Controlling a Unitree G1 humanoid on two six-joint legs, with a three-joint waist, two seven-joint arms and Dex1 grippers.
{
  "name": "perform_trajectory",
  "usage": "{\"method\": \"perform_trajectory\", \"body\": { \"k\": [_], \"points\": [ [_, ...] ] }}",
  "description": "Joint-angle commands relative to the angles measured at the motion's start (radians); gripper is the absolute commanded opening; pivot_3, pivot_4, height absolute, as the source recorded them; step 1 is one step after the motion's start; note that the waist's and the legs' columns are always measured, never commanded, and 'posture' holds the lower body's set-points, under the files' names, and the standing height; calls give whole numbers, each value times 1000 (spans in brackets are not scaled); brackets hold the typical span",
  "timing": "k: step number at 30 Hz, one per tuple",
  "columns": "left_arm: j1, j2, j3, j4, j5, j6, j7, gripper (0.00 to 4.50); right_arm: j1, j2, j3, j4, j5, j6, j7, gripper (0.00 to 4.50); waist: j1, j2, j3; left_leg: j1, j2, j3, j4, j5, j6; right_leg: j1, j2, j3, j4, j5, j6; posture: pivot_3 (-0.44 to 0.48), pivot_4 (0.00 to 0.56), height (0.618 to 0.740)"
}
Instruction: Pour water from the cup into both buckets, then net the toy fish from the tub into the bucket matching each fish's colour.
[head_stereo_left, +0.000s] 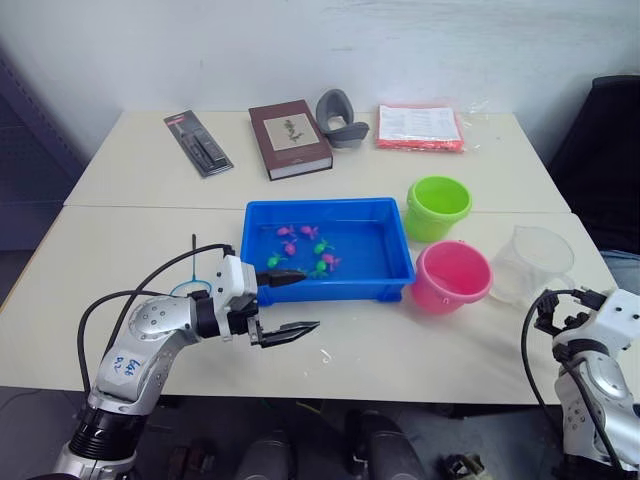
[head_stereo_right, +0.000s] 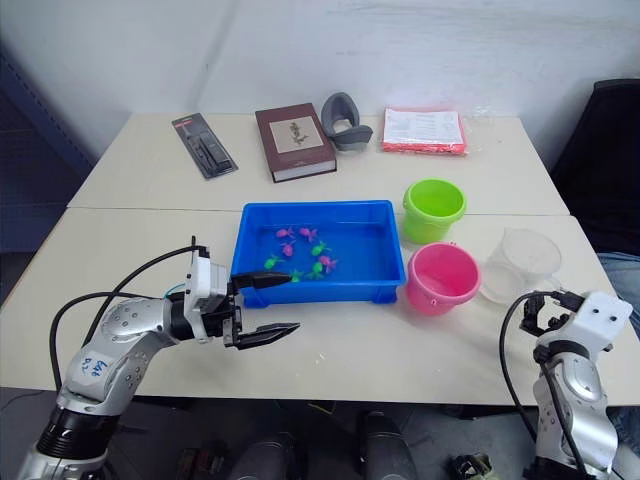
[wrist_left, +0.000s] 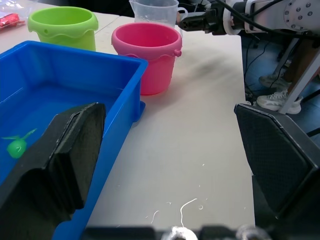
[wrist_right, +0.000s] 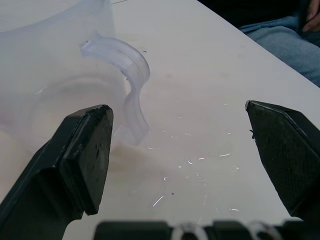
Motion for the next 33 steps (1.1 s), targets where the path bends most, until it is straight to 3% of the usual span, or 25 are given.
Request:
{"method": "perform_trajectory", "body": {
  "k": [1,18,21,27,33],
  "points": [
    [-9,-9,-6,-23,3,-14,2,4436,-42,-20,-32,35,3,-23,1,4500,0,0,0,0,0,0,0,0,0,0,0,0,0,0,0,0,150,740],
    [-6,-11,-14,-35,3,0,8,4436,-169,-26,-62,261,6,-195,31,4500,0,0,0,0,0,0,0,0,0,0,0,0,0,0,0,0,150,740],
    [-12,-11,-17,-30,4,-1,8,4500,-179,-23,-55,280,14,-215,50,3163,0,1,0,0,0,0,0,0,0,0,0,0,0,0,0,0,150,740],
    [-30,-11,-17,-12,6,-2,3,4500,-166,-19,-52,232,27,-215,59,63,1,1,0,0,0,0,0,0,0,0,0,0,0,0,0,0,150,740],
    [-46,-17,1,-18,-65,70,-5,4500,-88,-45,-45,40,57,-126,70,63,2,2,1,0,0,0,0,0,0,0,-1,0,-1,0,0,0,150,740]
  ]
}}
